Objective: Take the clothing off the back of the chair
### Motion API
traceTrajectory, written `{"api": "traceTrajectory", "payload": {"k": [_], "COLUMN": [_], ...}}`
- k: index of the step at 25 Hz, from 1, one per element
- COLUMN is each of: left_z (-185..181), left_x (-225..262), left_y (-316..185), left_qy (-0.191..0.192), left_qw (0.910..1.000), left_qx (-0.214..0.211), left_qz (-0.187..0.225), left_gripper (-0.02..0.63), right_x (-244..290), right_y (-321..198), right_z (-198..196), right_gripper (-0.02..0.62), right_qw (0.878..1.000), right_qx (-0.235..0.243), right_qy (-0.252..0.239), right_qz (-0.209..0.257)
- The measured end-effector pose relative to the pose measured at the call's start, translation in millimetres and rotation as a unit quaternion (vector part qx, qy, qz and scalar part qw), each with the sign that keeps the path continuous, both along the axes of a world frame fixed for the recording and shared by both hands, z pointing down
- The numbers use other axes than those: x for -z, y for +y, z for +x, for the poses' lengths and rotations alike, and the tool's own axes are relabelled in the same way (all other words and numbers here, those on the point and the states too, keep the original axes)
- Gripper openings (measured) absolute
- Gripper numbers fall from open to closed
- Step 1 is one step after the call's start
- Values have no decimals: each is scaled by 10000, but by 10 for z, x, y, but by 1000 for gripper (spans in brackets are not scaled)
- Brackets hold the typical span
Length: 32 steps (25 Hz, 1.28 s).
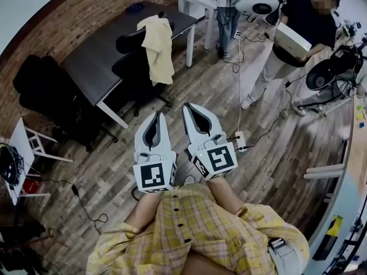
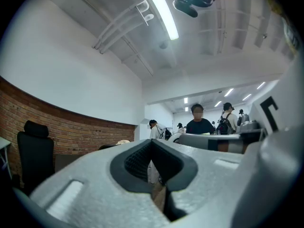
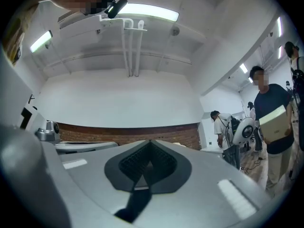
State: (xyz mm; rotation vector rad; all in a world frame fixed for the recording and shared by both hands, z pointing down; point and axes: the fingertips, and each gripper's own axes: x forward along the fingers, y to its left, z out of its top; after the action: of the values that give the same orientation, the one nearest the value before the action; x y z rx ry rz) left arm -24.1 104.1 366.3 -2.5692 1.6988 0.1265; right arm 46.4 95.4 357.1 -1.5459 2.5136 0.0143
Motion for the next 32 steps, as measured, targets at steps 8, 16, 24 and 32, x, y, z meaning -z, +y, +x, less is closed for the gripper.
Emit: {"api": "traceTrajectory", "payload": {"k": [8, 16, 24, 32], "left_z": [-23, -126, -359, -615], "left_x": [-119, -133, -17, 68], "left_y": [-458, -1146, -1912, -2542], "left_qy": [30, 87, 164, 206], "left_qw": [10000, 9999, 9998, 9998], "left_qx": [43, 90, 70, -57], "left_qz": [-75, -86, -62, -53], "left_gripper": [0, 0, 0, 0], "right_x": [-72, -79, 14, 119], "right_y": [-466, -1152, -1895, -2508], "right_z": [-63, -160, -364, -573], "right_gripper": [5, 5, 5, 5], "right_qw": [10000, 9999, 9999, 9994], "right_qx": [72, 15, -62, -308], "right_qy": [28, 113, 65, 134], "right_qz": [-44, -69, -51, -31]}}
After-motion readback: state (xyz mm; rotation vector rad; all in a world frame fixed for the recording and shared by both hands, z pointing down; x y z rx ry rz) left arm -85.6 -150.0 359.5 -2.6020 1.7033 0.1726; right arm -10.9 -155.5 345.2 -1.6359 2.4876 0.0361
